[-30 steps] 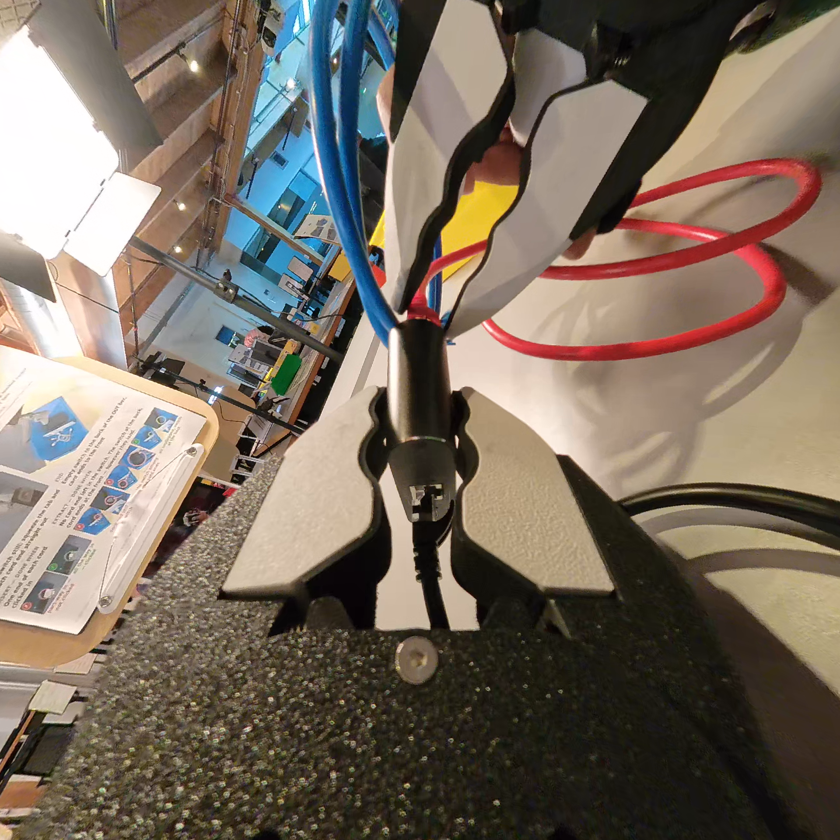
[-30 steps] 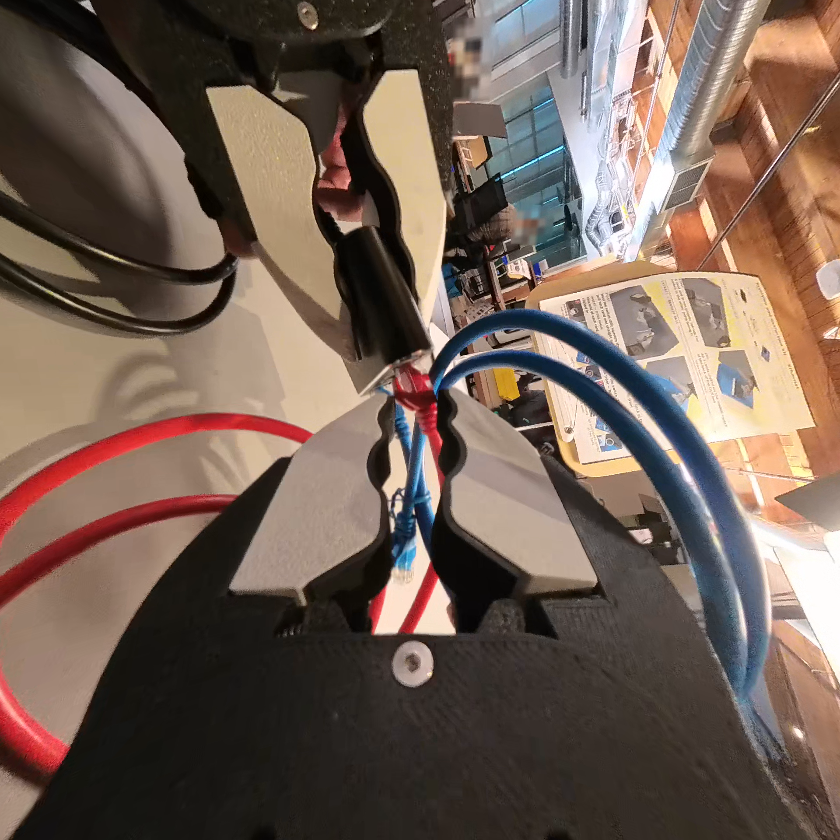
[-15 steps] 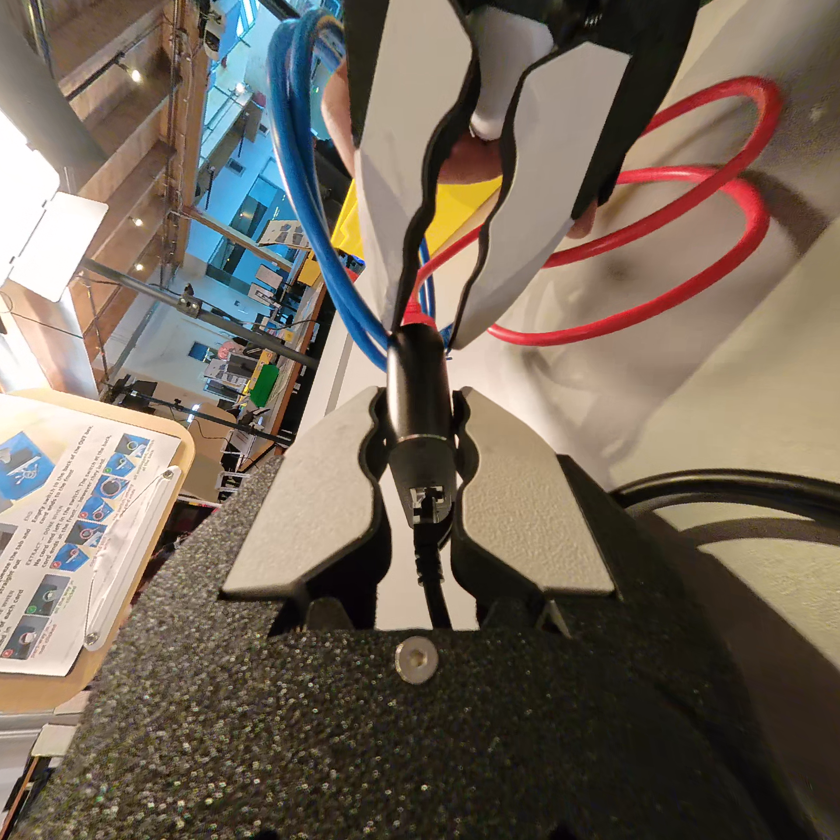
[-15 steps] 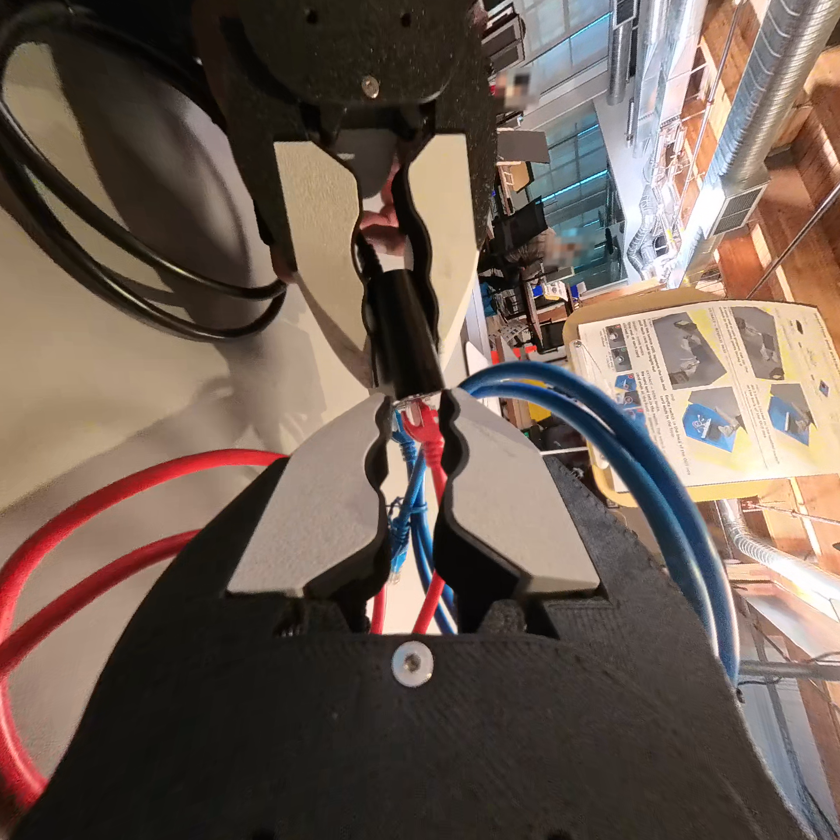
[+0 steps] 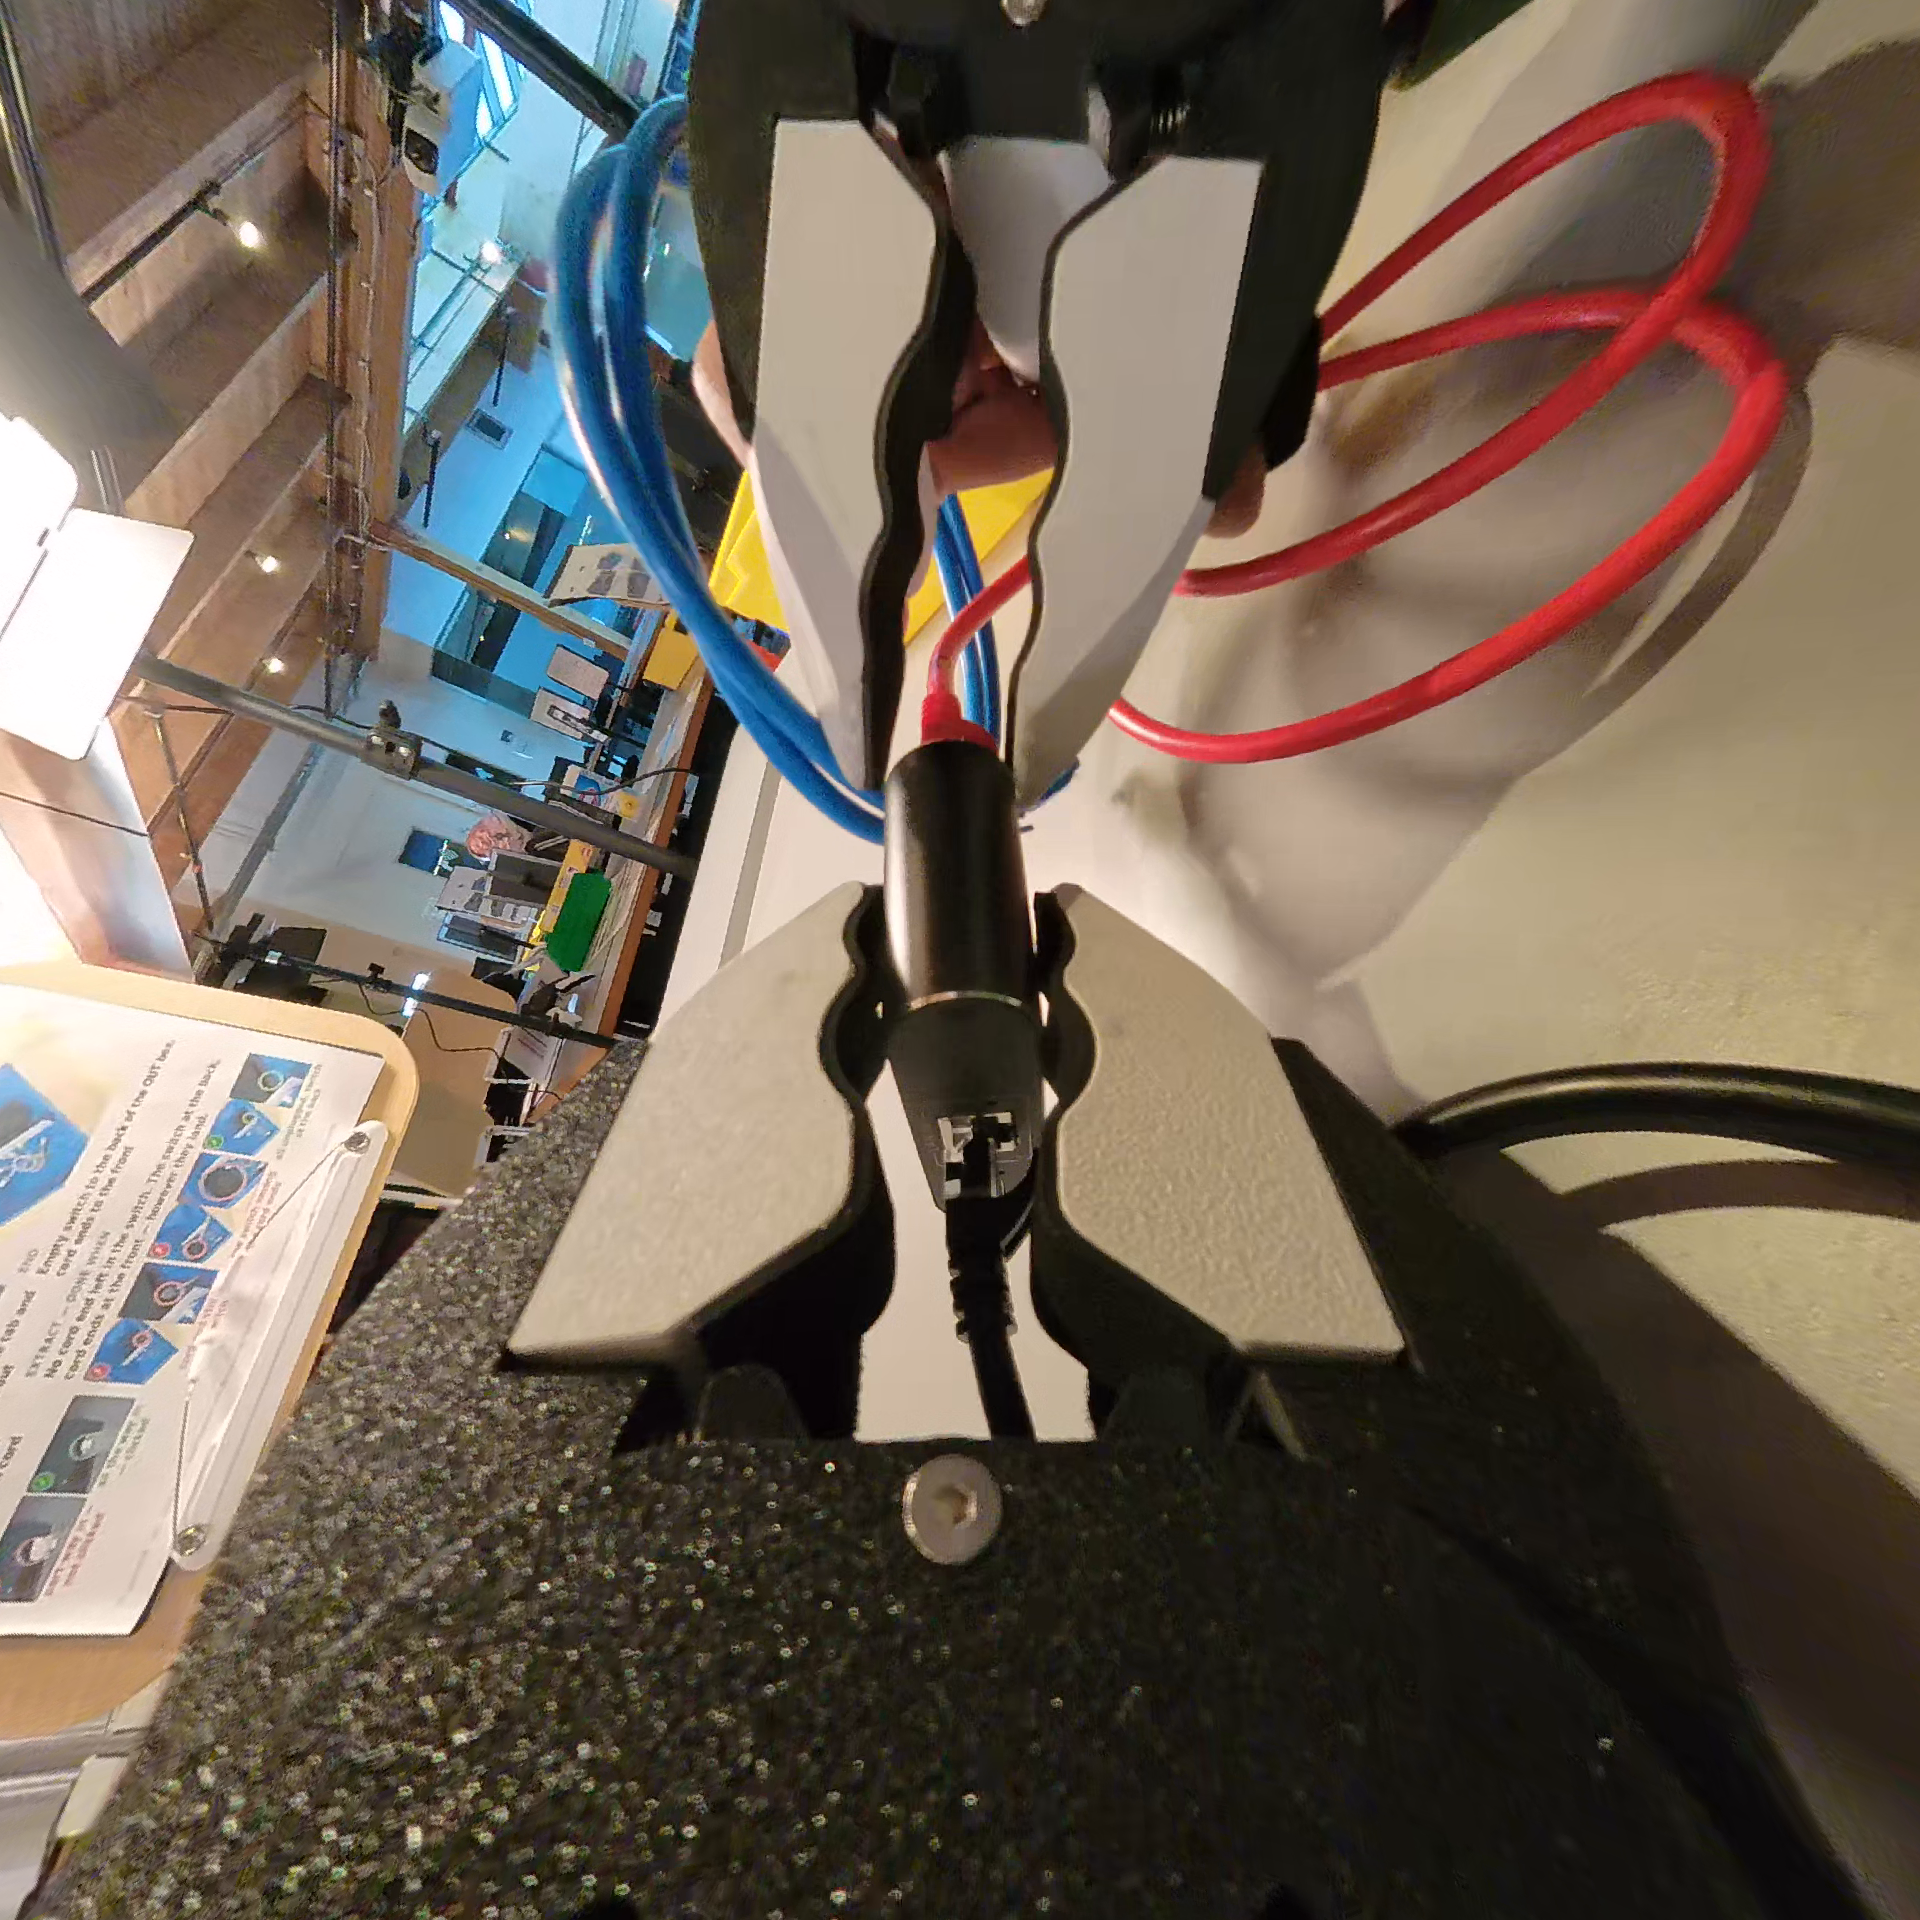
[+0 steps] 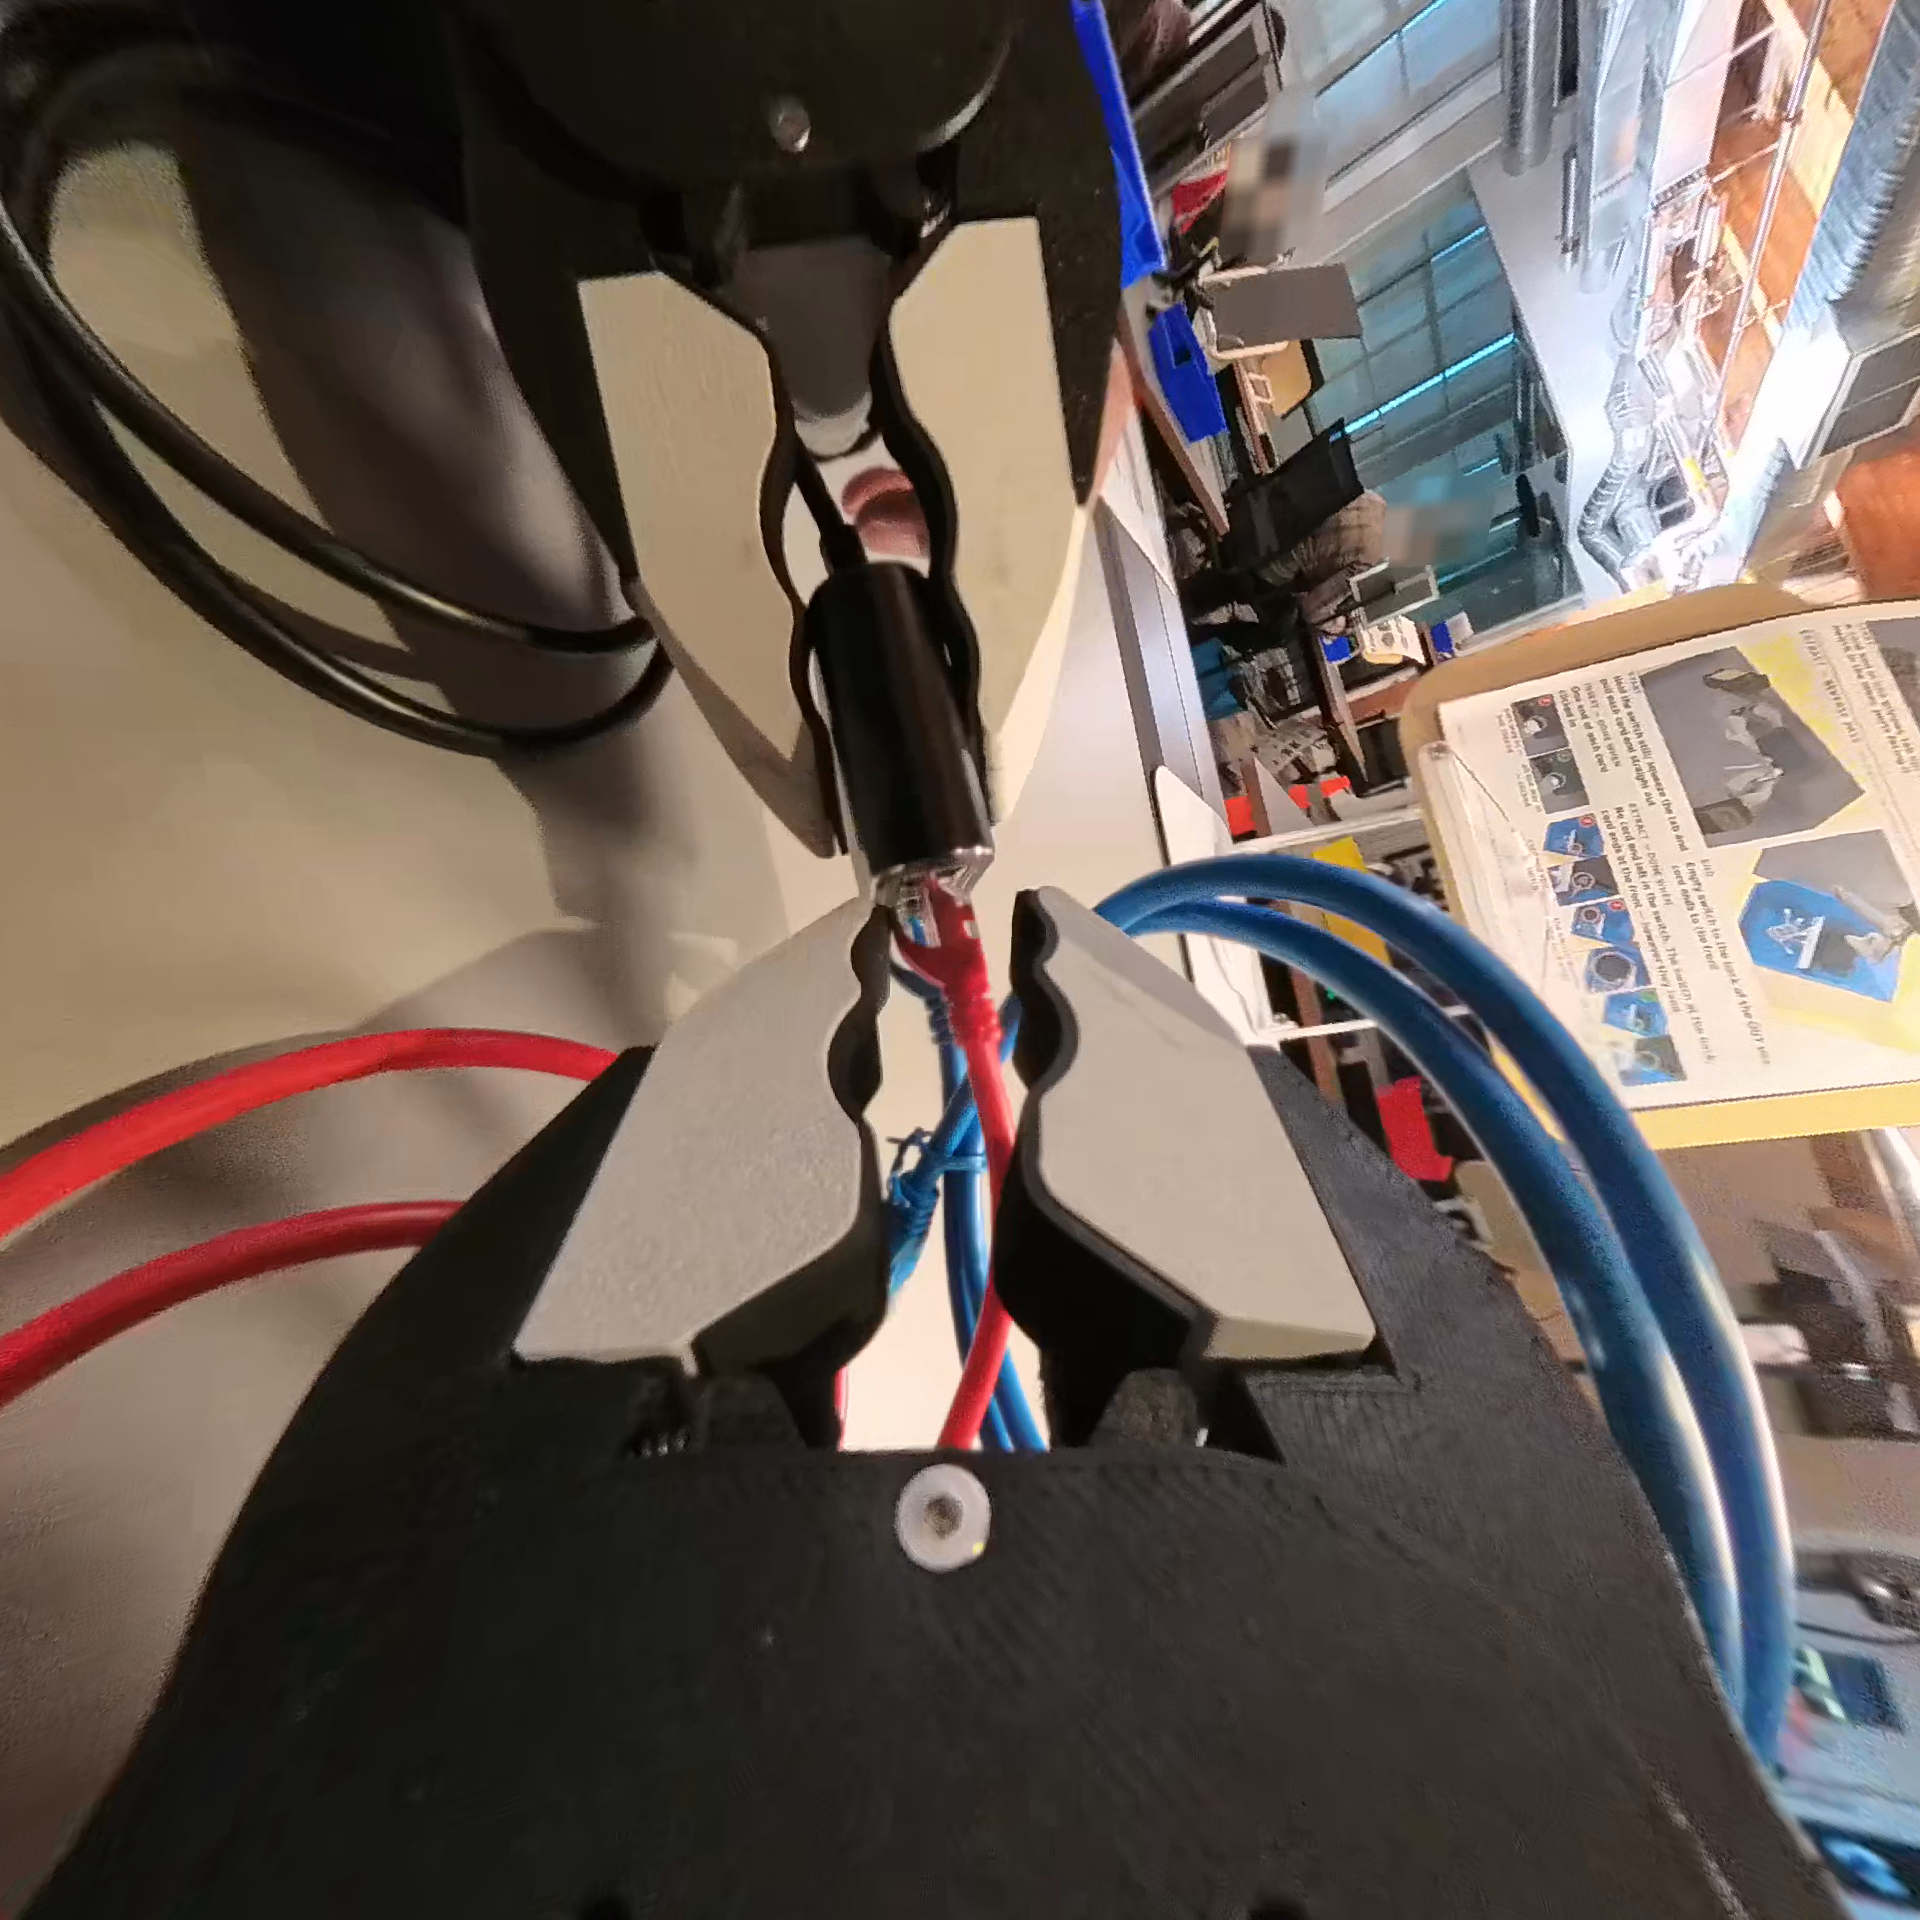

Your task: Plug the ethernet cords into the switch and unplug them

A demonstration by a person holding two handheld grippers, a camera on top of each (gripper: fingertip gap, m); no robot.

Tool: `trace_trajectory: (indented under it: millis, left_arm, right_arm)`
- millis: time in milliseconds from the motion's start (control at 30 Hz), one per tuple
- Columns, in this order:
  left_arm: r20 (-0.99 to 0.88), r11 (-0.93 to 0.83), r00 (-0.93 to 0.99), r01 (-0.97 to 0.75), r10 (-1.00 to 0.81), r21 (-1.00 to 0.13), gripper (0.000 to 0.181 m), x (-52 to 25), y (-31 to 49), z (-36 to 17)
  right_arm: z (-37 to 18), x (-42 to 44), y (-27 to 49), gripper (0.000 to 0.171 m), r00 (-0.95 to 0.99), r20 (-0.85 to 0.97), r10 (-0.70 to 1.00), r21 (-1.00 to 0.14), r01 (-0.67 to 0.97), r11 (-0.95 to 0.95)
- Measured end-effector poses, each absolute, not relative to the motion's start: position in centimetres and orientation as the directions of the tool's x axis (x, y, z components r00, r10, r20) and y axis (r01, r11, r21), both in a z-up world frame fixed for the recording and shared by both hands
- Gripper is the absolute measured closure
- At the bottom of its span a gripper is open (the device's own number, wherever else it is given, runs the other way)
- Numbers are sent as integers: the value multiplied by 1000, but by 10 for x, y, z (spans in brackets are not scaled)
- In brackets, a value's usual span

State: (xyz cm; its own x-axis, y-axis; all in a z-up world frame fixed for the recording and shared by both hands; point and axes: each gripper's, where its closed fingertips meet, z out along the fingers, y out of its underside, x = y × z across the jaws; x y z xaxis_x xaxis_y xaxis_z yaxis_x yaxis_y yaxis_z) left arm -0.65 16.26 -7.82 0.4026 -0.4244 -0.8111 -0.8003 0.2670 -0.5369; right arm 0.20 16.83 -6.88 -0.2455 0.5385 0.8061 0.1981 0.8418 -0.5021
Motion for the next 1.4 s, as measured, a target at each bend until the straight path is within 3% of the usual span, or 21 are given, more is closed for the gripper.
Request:
trace_trajectory:
  millis: [367, 567, 933, 1167, 1267, 1333, 1400]
  left_arm:
    - [-798, 285, 452, -766, -398, -576, 154, -9, 161, -65]
    - [-788, 272, 493, -753, -368, -599, 154, -14, 163, -59]
    - [-838, 236, 481, -809, -258, -538, 154, -24, 170, -54]
    - [-820, 232, 505, -793, -269, -564, 154, -25, 171, -53]
    - [-850, 225, 478, -823, -221, -522, 154, -28, 171, -50]
    - [-889, 248, 377, -863, -259, -439, 154, -23, 165, -64]
    - [-875, 208, 409, -861, -257, -464, 154, -26, 169, -69]
  right_arm:
    - [-55, 2, 165, 155, -207, 786, 582, -562, 150, 813]
    - [-47, -3, 167, 156, -128, 829, 545, -523, 170, 835]
    - [-41, -12, 177, 156, -25, 811, 584, -562, 241, 791]
    - [-40, -14, 178, 156, -12, 796, 605, -585, 244, 774]
    - [-35, -13, 186, 156, 40, 760, 649, -636, 251, 730]
    - [-10, 0, 209, 156, 168, 674, 719, -738, 193, 647]
    - [-3, 14, 213, 156, 141, 667, 731, -745, 148, 651]
